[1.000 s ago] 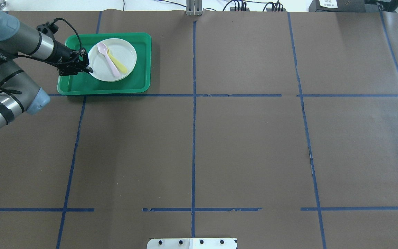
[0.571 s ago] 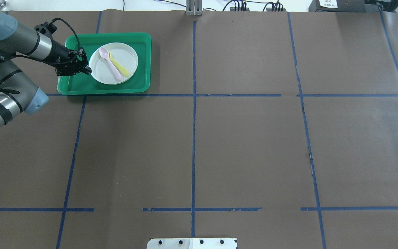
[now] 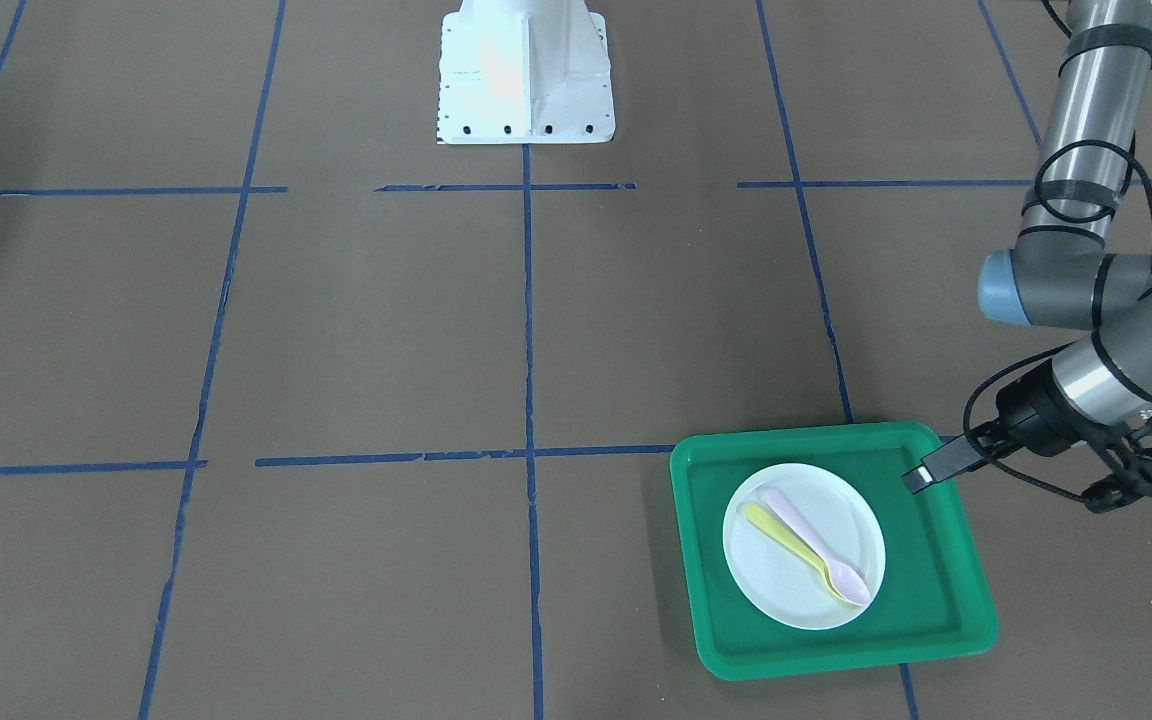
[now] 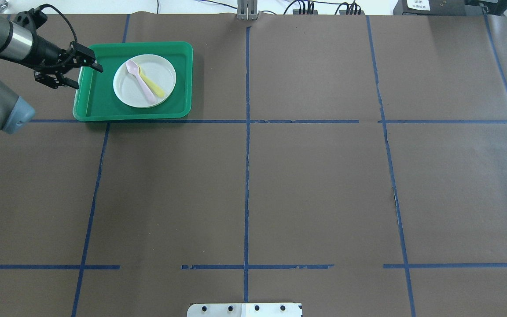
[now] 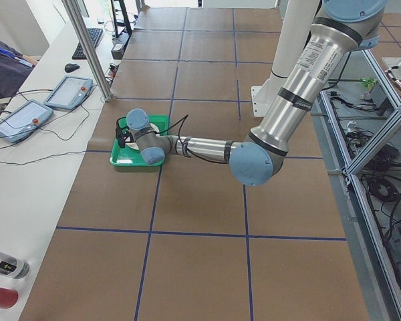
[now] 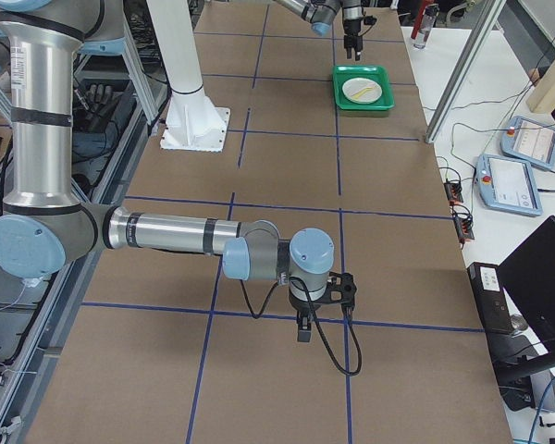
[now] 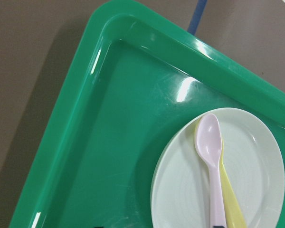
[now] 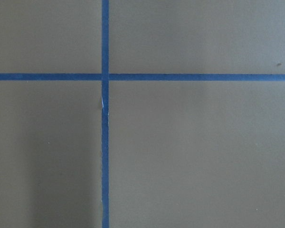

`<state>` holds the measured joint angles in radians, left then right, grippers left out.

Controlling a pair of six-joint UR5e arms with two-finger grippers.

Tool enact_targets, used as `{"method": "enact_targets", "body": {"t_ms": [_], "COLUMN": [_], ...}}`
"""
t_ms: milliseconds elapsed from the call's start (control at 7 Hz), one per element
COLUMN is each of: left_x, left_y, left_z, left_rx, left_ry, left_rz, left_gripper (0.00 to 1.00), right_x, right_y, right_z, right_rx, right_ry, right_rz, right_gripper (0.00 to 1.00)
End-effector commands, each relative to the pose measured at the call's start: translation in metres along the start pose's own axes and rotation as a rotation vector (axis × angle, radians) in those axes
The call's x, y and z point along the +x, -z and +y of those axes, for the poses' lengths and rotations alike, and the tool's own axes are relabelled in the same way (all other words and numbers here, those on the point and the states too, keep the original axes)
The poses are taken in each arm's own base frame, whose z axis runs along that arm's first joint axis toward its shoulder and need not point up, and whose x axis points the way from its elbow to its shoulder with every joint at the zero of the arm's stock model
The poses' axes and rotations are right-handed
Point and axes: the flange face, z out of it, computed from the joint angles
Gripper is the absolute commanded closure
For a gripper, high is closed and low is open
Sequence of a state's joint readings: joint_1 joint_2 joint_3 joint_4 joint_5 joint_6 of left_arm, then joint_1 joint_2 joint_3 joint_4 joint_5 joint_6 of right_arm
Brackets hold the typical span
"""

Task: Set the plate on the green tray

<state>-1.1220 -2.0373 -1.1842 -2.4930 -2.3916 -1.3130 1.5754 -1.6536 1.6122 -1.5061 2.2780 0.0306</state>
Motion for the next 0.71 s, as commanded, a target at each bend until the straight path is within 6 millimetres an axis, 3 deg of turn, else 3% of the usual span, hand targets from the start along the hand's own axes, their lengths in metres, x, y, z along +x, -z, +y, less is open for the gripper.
{"method": "enact_targets", "body": {"t_ms": [0, 143, 286, 429, 571], "left_x": [0.01, 0.02, 0.023, 0.021, -0.006], "left_y": [0.057, 0.069, 0.099, 0.115, 0.141], "left_z": [-0.005, -0.004, -0.012, -0.009, 0.005], "left_rx": [0.014, 0.001, 0.016, 0.021, 0.028], "left_ry": [-0.16, -0.283, -0.384, -0.504, -0.551], "left_rz": [-0.07, -0.119, -0.147, -0.176, -0.221], "left_gripper": [0.0, 0.0, 0.0, 0.0, 0.0], "right_x": [0.0, 0.0, 0.0, 0.0, 0.0], "right_y": [0.0, 0.0, 0.0, 0.0, 0.0], "right_z": [0.0, 0.0, 0.0, 0.0, 0.0], "right_rx": [0.001, 0.0, 0.0, 0.0, 0.0], "right_ry": [0.001, 0.0, 0.0, 0.0, 0.0], "right_rz": [0.0, 0.0, 0.0, 0.0, 0.0], "right_gripper": [0.0, 0.0, 0.0, 0.0, 0.0]}}
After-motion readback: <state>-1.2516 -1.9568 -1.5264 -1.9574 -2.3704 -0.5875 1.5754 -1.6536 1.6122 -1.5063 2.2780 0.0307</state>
